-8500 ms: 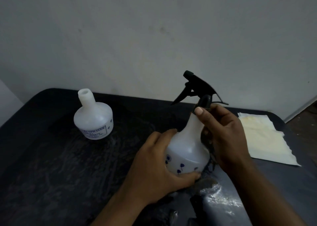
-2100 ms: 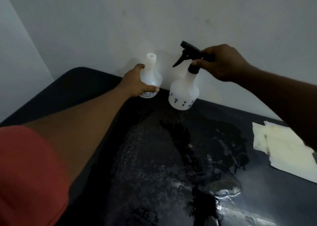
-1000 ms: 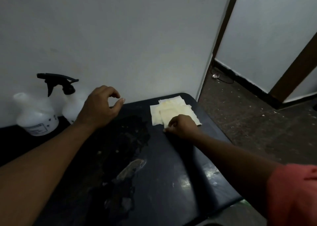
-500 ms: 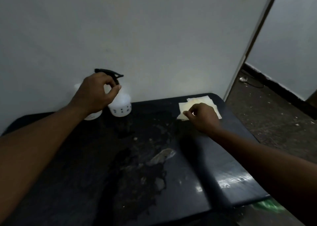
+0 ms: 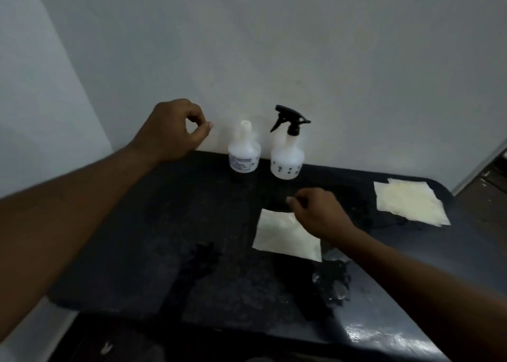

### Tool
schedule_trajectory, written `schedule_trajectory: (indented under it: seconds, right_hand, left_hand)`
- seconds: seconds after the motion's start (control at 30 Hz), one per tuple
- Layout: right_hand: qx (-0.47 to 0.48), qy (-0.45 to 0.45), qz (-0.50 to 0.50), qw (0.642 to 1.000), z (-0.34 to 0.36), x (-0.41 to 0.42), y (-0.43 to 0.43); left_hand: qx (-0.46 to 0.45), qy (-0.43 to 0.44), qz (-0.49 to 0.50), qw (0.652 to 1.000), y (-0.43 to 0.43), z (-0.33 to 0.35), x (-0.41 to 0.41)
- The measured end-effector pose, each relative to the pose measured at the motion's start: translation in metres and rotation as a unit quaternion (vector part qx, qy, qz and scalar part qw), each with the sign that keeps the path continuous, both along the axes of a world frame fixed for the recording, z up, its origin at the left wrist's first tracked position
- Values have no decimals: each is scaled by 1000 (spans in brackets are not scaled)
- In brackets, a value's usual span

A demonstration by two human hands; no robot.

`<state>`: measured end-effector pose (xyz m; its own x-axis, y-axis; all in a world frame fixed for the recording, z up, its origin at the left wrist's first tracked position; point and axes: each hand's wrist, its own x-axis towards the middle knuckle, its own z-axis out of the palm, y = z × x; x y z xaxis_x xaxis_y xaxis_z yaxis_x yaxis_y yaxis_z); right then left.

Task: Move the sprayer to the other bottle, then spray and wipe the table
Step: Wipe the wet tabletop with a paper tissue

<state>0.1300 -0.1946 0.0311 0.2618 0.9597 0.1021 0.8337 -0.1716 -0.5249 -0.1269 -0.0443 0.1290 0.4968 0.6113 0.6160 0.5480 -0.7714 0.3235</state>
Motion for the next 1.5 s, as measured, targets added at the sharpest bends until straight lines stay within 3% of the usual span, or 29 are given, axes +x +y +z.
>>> schedule_trajectory:
  seconds: [0.07,0.2,0.43,0.5,0.6,0.7,0.8,0.93,1.03,1.17,1.27,1.33,1.4,1.5]
  right_hand:
    - [4,-23,34,999,-18,6,-4]
    - [-155,-124,176,964,-75,5,-5]
    - [-194,-145,60,968,-102,-38,80]
    - [-197,-141,72,968,-96,-76,108]
    - [-152,-157,203,954,-96,-164,119]
    - [-107,-147,362,914,-102,-253,85]
    - [-77,-154,448,877,-108,-280,52]
    - [-106,-169,388,900,-98,-202,58]
    - [-148,-177,267,936,-88,-98,60]
    - [-205,-203,98,953,-82,32,16]
    - [-277,-209,42,937,-78,66,-2]
    - [-258,-177,-9,950,-80,42,-1]
    - [-221,-147,30,964,-82,-11,-1]
    - [-168,-155,230,946,-91,-110,-16]
  left_hand:
    - [-2,-20,3,1000,-2,-3,-13]
    - [-3,-18,-11,1000,-2,-3,-32]
    - [13,-42,14,999,12,0,-74]
    - [6,-51,19,999,13,-5,-81]
    - [-11,-49,33,998,14,-14,-87]
    - [-17,-44,46,998,12,-18,-92]
    - [-15,-30,46,998,7,-19,-96]
    - [-22,-35,54,998,-3,-19,-105]
    - [-18,-34,51,998,-12,-17,-113]
    - [-9,-36,38,999,-15,-12,-117]
    - [-15,-45,29,998,-18,-11,-115]
    - [-23,-50,20,998,-21,-10,-109]
    - [-23,-52,11,998,-25,-9,-104]
    - [-27,-48,5,999,-30,-5,-98]
